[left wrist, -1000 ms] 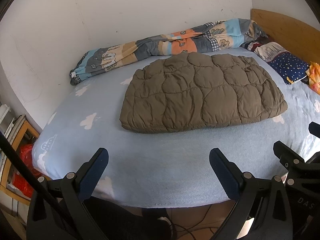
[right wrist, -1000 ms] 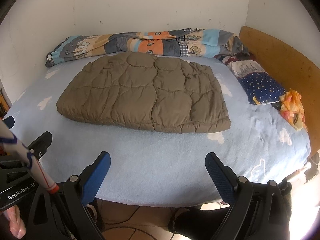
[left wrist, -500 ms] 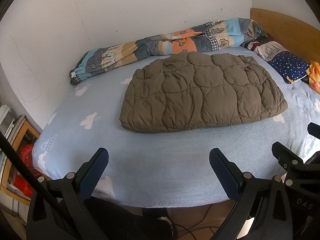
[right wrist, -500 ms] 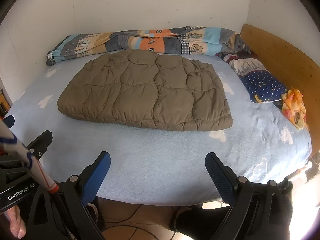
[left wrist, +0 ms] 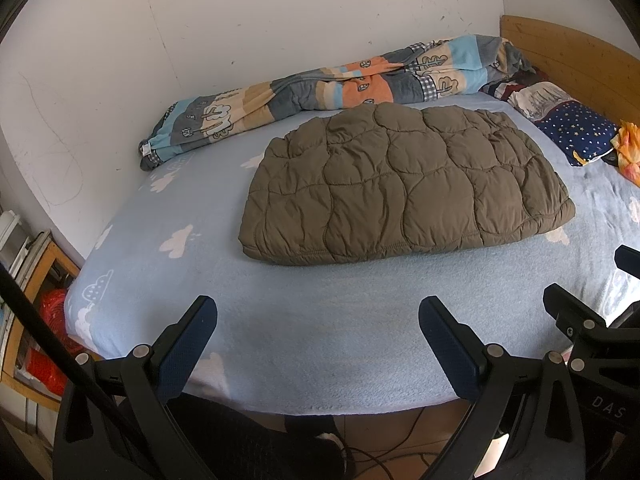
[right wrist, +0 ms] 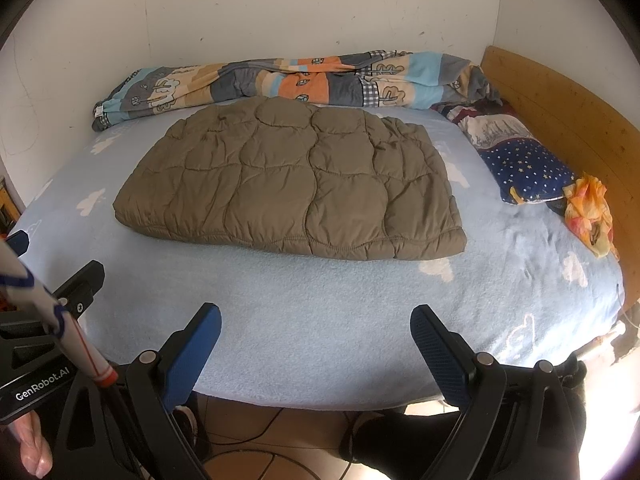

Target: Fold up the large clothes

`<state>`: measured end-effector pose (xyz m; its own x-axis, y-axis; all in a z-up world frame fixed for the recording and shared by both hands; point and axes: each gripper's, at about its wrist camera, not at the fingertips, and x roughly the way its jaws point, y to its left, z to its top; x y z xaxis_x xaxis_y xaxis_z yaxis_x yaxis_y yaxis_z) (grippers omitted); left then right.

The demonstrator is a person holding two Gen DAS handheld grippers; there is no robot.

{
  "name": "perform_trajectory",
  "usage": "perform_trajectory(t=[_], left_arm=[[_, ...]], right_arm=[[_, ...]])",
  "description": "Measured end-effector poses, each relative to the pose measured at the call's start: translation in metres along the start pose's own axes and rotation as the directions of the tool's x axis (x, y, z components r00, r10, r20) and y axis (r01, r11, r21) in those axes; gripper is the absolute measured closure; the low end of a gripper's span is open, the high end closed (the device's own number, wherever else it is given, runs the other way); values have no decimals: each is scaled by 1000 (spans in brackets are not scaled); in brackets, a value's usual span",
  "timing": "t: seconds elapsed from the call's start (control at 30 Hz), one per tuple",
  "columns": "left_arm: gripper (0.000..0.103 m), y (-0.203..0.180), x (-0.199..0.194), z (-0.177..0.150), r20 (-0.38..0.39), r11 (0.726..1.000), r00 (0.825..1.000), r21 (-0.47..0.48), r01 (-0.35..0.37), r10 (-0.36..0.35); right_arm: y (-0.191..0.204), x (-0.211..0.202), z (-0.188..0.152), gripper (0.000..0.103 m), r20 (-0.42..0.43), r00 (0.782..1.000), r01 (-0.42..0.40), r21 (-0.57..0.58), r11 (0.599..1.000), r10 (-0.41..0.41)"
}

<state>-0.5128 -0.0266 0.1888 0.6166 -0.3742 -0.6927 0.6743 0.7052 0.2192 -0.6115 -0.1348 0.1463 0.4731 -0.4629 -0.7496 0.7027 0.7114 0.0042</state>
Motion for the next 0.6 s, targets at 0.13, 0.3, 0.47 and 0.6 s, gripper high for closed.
perform_trajectory(t=[0.13,0.3,0.47,0.6], left_arm=[[2,0,0,0,1,1000,1000,0,-1,1],[2,0,1,-1,-2,1000,1000,0,-5,5],[2,1,6,-2,-30,1000,1000,7,-10,10],[3,5,15,-5,-70,1000,997,-6,21,-21]], right_arm=[[-1,0,0,5,-1,1000,0,0,1000,0],[-1,0,0,5,0,1000,-2,-1,1000,2],[0,2,-3,5,-4,1000,-3,1,1000,3],[-1,4,-2,5,-8,1000,-6,4,1000,6]])
